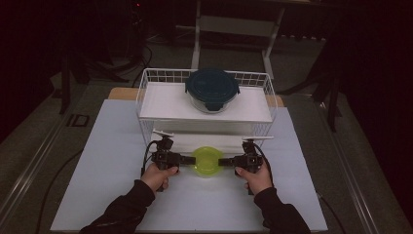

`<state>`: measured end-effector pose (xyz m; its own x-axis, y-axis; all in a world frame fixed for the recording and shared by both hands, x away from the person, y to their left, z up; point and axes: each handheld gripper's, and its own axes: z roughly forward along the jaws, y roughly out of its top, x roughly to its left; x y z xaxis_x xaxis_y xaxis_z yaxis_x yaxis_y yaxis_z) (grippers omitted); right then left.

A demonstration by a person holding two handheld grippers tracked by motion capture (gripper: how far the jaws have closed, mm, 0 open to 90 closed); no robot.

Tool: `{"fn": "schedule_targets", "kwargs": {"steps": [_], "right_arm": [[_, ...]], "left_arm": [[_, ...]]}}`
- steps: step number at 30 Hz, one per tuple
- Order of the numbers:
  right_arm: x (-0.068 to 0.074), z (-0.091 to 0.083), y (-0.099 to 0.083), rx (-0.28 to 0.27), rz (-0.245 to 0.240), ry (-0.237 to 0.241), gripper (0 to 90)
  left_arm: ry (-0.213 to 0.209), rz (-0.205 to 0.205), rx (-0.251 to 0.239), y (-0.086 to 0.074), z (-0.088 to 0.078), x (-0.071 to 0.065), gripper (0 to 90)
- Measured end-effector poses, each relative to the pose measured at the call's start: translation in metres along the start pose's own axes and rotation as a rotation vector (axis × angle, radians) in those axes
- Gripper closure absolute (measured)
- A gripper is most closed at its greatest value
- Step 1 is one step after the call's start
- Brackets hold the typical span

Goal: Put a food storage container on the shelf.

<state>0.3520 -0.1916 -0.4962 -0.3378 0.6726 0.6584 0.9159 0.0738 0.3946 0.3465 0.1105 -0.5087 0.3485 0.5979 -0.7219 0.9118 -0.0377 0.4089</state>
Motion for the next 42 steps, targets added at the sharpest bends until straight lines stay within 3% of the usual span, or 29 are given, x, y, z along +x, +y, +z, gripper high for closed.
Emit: {"fn": "schedule_targets", "kwargs": {"steps": [4, 9, 14, 17, 30, 42], "right_arm": [[0.0, 0.0, -0.002, 0.009, 0.016, 0.015, 75.3], [0.001, 0.0, -0.005, 0.005, 0.029, 0.03, 77.2], [0.005, -0.002, -0.009, -0.002, 0.027, 0.02, 79.7], [0.007, -0.003, -0.011, -0.002, 0.008, 0.009, 80.6], [0.022, -0.013, -0.017, -0.023, -0.059, 0.031, 80.7], [0.047, -0.04, -0.025, -0.064, -0.13, 0.037, 80.7]], "left_arm": [[-0.016, -0.01, 0.003, -0.002, 0.0, 0.0, 73.6], [-0.003, 0.0, 0.015, -0.003, -0.001, -0.002, 74.4], [-0.031, -0.018, 0.027, -0.006, -0.003, -0.003, 77.3], [-0.016, 0.015, 0.026, -0.006, -0.007, -0.008, 79.5], [-0.061, 0.016, 0.018, -0.011, -0.021, -0.014, 79.9], [-0.049, 0.086, -0.025, -0.021, -0.042, -0.047, 79.8]]}}
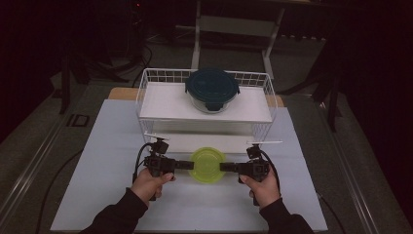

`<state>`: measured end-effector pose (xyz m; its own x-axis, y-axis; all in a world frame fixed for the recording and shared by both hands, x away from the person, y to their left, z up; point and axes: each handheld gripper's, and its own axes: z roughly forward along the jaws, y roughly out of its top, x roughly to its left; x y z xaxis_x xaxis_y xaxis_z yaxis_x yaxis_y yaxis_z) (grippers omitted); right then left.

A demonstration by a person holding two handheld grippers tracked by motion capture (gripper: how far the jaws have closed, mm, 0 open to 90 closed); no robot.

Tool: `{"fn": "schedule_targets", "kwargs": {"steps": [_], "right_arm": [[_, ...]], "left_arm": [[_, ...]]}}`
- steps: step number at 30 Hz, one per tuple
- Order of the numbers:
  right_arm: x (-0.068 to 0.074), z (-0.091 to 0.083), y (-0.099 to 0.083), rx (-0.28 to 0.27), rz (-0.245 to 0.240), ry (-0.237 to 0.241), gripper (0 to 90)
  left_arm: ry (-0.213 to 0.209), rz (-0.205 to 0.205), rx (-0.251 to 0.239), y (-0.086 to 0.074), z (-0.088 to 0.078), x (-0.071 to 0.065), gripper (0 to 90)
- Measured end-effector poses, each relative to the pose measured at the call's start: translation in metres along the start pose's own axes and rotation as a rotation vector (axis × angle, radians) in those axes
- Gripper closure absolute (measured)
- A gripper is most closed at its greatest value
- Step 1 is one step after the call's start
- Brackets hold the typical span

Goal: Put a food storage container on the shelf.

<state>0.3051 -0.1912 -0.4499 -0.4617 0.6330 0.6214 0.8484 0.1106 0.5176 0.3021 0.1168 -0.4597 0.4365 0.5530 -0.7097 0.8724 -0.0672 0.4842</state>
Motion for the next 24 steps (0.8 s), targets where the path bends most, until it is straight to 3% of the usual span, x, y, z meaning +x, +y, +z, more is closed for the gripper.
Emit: {"fn": "schedule_targets", "kwargs": {"steps": [13, 17, 24], "right_arm": [[0.032, -0.031, 0.006, -0.05, -0.059, 0.014, 80.8], [0.042, -0.039, 0.014, -0.067, -0.076, 0.011, 80.8], [0.058, -0.051, 0.033, -0.099, -0.109, 0.014, 80.8]], "left_arm": [[0.002, 0.07, -0.058, 0.003, -0.025, -0.038, 79.9], [-0.009, 0.086, -0.088, 0.013, -0.036, -0.049, 80.0], [0.007, 0.128, -0.128, 0.028, -0.051, -0.067, 80.2]]}}
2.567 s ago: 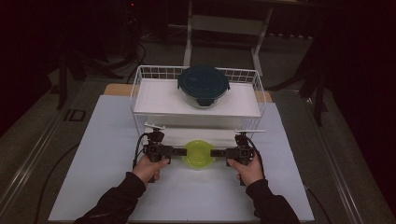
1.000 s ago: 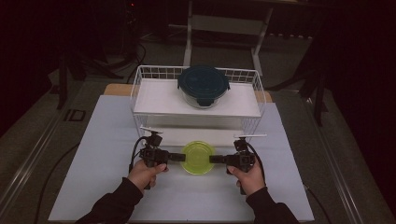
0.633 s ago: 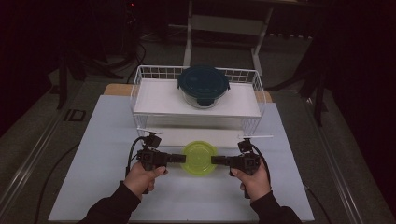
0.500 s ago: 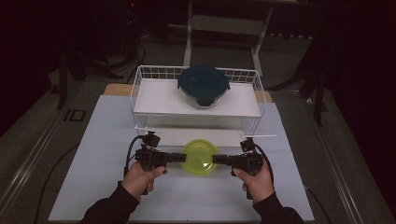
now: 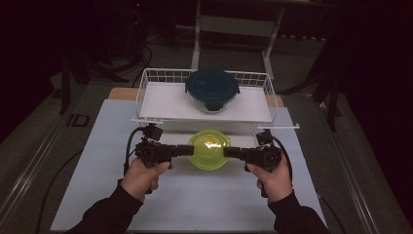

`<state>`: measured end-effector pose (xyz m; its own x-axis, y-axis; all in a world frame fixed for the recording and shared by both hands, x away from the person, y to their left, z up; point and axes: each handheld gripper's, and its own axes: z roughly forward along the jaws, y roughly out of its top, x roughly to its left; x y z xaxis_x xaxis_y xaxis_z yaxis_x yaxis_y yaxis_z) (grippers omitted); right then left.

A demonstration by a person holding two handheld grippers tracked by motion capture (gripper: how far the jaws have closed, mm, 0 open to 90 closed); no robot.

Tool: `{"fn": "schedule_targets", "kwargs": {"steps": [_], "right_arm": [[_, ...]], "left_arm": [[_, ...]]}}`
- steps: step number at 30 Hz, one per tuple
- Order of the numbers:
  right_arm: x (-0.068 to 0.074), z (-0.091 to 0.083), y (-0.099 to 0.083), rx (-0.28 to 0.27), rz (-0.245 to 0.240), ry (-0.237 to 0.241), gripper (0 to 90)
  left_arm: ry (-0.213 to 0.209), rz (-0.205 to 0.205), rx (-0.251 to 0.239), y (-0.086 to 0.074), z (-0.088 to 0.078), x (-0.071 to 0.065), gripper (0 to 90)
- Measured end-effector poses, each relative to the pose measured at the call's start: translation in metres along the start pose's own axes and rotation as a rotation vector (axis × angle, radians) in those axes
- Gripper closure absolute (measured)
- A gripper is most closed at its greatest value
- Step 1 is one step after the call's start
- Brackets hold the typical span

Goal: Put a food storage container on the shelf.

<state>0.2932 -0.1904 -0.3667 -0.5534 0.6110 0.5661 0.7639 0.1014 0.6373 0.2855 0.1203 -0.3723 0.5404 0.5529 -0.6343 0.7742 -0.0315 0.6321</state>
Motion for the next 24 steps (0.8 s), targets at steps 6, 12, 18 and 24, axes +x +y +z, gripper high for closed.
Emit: {"fn": "schedule_targets", "kwargs": {"steps": [6, 12, 18, 24], "right_arm": [[0.012, -0.009, 0.018, -0.027, -0.035, -0.006, 80.8], [0.021, -0.017, 0.041, -0.056, -0.058, -0.016, 80.9], [0.027, -0.023, 0.064, -0.078, -0.074, -0.024, 80.9], [0.031, -0.028, 0.083, -0.098, -0.085, -0.032, 80.9]], "left_arm": [[-0.005, 0.017, -0.02, 0.018, -0.01, -0.009, 80.3], [-0.007, 0.035, -0.05, 0.04, -0.017, -0.018, 80.3], [0.0, 0.046, -0.078, 0.061, -0.022, -0.025, 80.4], [0.0, 0.053, -0.098, 0.077, -0.026, -0.028, 80.4]]}}
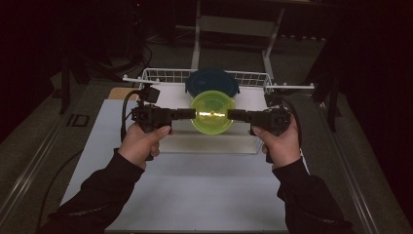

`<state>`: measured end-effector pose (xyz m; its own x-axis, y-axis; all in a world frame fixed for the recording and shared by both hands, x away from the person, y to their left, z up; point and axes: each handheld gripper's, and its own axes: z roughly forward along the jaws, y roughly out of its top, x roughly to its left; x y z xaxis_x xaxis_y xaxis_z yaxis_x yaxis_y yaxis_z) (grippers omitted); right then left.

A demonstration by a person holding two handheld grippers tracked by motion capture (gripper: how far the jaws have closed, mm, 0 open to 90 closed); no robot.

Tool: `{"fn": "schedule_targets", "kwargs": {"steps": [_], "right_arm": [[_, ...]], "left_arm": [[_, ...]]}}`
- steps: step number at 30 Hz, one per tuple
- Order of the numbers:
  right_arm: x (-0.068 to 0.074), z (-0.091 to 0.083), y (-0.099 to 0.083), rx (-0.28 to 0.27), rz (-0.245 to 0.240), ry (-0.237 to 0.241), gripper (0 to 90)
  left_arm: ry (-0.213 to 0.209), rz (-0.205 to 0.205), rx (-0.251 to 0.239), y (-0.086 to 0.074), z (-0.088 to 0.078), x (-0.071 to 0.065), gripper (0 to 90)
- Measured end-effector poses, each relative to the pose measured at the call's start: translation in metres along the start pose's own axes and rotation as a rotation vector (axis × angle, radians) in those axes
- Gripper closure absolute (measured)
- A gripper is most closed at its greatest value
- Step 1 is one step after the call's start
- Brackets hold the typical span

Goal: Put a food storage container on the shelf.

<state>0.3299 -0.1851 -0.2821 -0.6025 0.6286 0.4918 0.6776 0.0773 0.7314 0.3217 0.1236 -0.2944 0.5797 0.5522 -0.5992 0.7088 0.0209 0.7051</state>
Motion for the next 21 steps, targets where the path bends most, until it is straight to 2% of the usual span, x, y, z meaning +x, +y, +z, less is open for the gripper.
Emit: {"fn": "schedule_targets", "kwargs": {"steps": [6, 14, 19, 21], "right_arm": [[0.002, -0.002, 0.019, -0.019, -0.009, -0.01, 80.9], [0.001, -0.001, 0.043, -0.034, -0.012, -0.026, 80.9], [-0.005, 0.0, 0.056, -0.034, 0.004, -0.036, 80.8], [-0.008, 0.001, 0.06, -0.037, 0.008, -0.05, 80.8]], "left_arm": [[0.006, 0.006, -0.001, 0.022, -0.002, -0.003, 80.4], [0.003, 0.007, -0.013, 0.046, 0.001, 0.0, 80.4], [-0.002, -0.004, -0.01, 0.058, 0.007, 0.004, 80.4], [0.005, -0.021, -0.021, 0.065, 0.013, 0.008, 80.4]]}}
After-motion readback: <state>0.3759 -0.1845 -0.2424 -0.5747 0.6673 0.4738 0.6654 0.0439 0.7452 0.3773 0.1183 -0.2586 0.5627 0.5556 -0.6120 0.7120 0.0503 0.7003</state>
